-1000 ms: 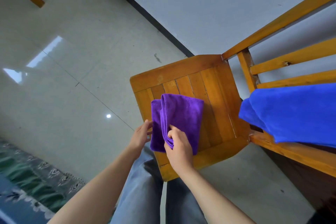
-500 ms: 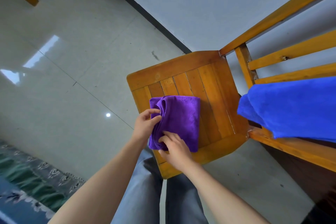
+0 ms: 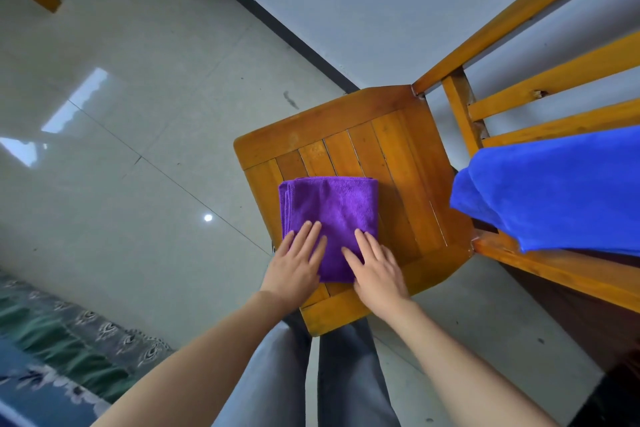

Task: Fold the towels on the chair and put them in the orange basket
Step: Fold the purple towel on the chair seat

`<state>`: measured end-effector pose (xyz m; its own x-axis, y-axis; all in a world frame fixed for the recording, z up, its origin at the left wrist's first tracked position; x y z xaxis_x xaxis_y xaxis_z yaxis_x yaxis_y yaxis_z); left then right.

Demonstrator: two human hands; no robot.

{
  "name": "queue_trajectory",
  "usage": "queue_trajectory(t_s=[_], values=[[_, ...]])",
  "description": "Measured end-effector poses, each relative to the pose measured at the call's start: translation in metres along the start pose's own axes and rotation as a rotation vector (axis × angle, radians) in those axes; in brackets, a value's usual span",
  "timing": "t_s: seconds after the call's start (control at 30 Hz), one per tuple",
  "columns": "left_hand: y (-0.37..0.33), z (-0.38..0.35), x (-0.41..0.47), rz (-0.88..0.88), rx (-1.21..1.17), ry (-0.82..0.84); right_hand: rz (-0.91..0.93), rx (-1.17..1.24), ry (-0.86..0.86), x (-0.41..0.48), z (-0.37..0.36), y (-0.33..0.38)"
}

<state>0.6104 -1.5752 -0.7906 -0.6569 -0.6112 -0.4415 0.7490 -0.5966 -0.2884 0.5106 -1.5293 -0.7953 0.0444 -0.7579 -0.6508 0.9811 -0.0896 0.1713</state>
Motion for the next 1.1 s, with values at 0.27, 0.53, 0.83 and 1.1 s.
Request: queue_trajectory(t_s=[0.27,0.53,0.83,1.1], values=[[0.006,-0.033,-0.003,0.0,0.138,0.071,0.077,-0.27,0.026,0.009,-0.012,-0.002],[0.005,-0.009,0.006,-0.046,0.116,-0.058,0.177,-0.159,-0.361,-0.001,0.034,0.002],[-0.038,0.107,-0.007,-0.237,0.074,-0.318,0.201,-0.146,-0.622,-0.068,0.125,-0.016],[-0.077,0.251,-0.064,-0.175,0.116,-0.577,0.404,-0.338,-0.87,-0.15,0.259,0.005]])
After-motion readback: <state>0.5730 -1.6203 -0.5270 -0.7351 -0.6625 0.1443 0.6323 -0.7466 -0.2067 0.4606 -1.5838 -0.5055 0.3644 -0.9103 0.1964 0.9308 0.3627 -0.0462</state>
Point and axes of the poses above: each hand's wrist, its own x-axis towards the middle knuckle, its own z-axis out of the back of the hand, y = z × x, the point moved 9 cm from there along x, towards the middle knuckle, and after that the axes turned 3 degrees about -x, right-handed, at the moved point
